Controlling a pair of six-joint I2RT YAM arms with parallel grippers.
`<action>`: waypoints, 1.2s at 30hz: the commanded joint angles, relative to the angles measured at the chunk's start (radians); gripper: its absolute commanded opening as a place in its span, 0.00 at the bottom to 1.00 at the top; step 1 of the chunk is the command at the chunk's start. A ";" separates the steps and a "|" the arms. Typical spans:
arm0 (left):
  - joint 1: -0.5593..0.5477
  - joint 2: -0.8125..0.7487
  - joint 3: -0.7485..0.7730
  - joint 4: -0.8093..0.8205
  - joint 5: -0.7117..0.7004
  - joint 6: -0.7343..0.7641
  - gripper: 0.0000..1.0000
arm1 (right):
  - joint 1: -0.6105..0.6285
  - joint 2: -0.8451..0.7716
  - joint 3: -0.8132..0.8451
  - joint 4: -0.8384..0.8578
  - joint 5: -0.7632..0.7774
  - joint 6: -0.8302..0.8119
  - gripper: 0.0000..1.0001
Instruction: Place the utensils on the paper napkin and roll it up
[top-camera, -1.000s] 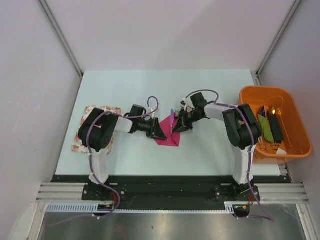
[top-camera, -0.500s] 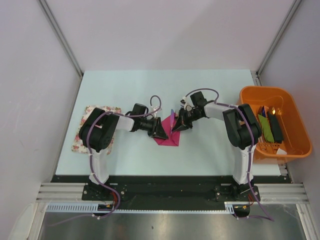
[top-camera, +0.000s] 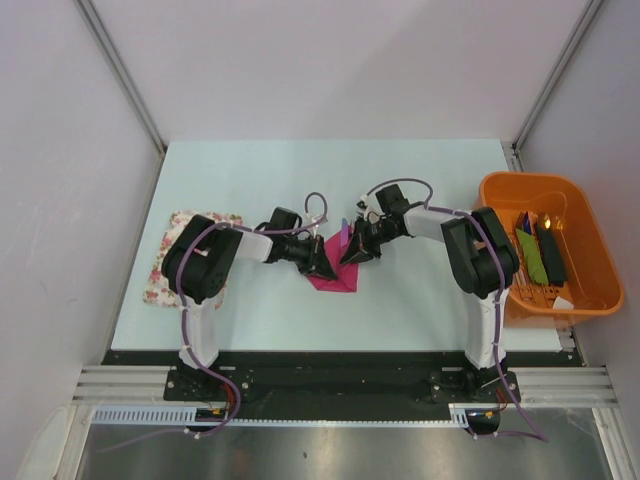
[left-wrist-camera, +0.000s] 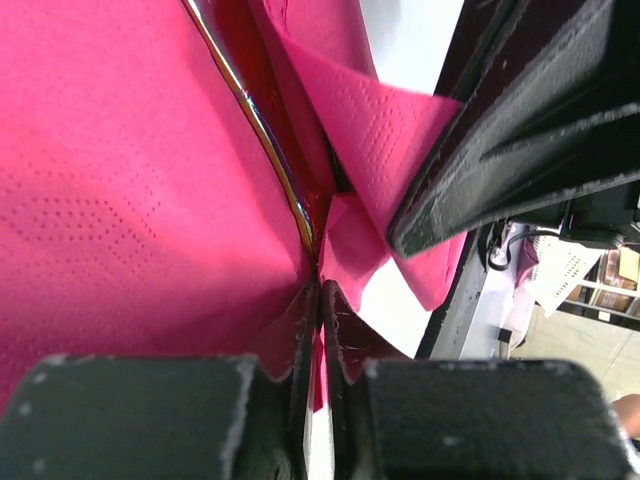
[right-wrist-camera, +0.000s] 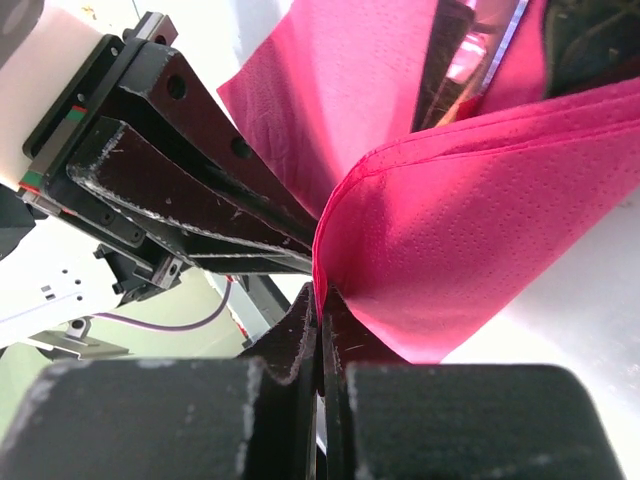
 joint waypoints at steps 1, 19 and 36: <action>-0.006 0.015 0.036 0.000 -0.032 0.008 0.09 | 0.016 0.017 0.033 0.056 -0.006 0.039 0.00; 0.000 -0.079 0.028 -0.042 -0.003 0.029 0.23 | 0.025 0.085 0.016 0.130 0.008 0.081 0.00; 0.050 -0.140 -0.009 -0.237 -0.046 0.155 0.41 | 0.008 0.080 0.001 0.153 0.000 0.082 0.00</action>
